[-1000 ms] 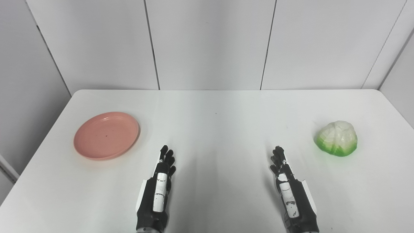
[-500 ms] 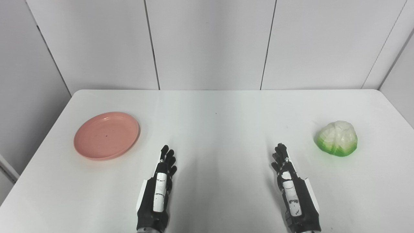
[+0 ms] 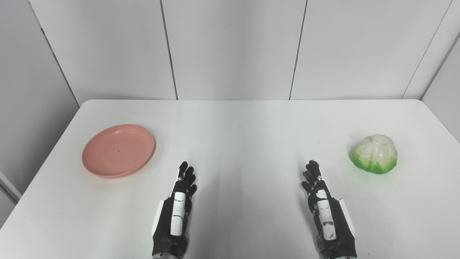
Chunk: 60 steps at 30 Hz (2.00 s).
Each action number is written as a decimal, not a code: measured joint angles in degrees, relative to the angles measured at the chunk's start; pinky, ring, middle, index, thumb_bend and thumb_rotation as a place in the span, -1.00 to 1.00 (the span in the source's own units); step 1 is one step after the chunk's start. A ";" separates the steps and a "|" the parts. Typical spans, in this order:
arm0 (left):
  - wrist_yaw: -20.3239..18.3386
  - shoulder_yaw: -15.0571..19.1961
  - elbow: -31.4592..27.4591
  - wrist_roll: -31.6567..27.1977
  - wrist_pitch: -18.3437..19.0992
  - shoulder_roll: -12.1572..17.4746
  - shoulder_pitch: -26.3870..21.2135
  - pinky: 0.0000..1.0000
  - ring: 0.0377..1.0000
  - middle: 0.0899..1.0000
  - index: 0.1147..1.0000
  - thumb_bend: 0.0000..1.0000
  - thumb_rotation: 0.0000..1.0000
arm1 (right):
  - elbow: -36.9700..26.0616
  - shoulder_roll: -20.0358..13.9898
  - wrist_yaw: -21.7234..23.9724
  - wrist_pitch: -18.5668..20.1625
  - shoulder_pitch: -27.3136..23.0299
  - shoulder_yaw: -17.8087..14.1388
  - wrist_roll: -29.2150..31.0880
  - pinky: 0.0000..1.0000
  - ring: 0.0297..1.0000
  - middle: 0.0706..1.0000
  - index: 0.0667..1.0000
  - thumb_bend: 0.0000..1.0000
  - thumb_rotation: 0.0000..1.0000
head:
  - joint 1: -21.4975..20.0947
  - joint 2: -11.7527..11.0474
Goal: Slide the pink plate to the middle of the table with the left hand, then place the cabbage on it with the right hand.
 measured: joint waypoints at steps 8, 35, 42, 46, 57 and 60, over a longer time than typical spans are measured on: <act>0.05 -0.08 0.43 0.21 -0.50 -0.01 0.01 1.00 1.00 1.00 1.00 0.63 1.00 | 0.03 0.01 0.02 0.01 0.00 0.01 0.39 1.00 1.00 1.00 0.95 0.62 0.98 | 0.00 0.00; 0.11 -0.53 1.69 1.09 -0.76 -0.09 -0.07 1.00 1.00 1.00 1.00 0.66 1.00 | -0.37 0.01 0.05 1.63 0.06 -0.02 2.21 1.00 1.00 1.00 0.93 0.61 0.98 | 0.44 0.53; 0.46 -0.48 1.93 1.24 -1.82 -0.10 -0.08 1.00 1.00 1.00 1.00 0.64 1.00 | -0.37 0.01 0.03 1.63 0.06 -0.01 1.71 1.00 1.00 1.00 0.93 0.62 0.96 | 0.18 0.88; 0.50 -0.52 1.93 1.26 -1.98 -0.11 -0.09 1.00 1.00 1.00 1.00 0.66 1.00 | -0.38 0.00 0.09 1.64 0.06 -0.01 1.96 1.00 1.00 1.00 0.93 0.59 0.98 | 0.35 0.88; 0.51 -0.55 2.21 1.29 -1.98 -0.11 -0.15 1.00 1.00 1.00 1.00 0.66 1.00 | -0.38 0.00 0.02 2.77 0.05 0.00 0.97 1.00 0.98 0.97 0.89 0.68 0.96 | 0.09 0.35; 0.52 -0.56 2.21 1.30 -1.98 -0.11 -0.13 1.00 1.00 1.00 1.00 0.66 1.00 | -0.49 0.00 0.02 2.89 0.05 0.01 0.91 1.00 0.97 0.97 0.89 0.68 0.96 | 0.18 0.62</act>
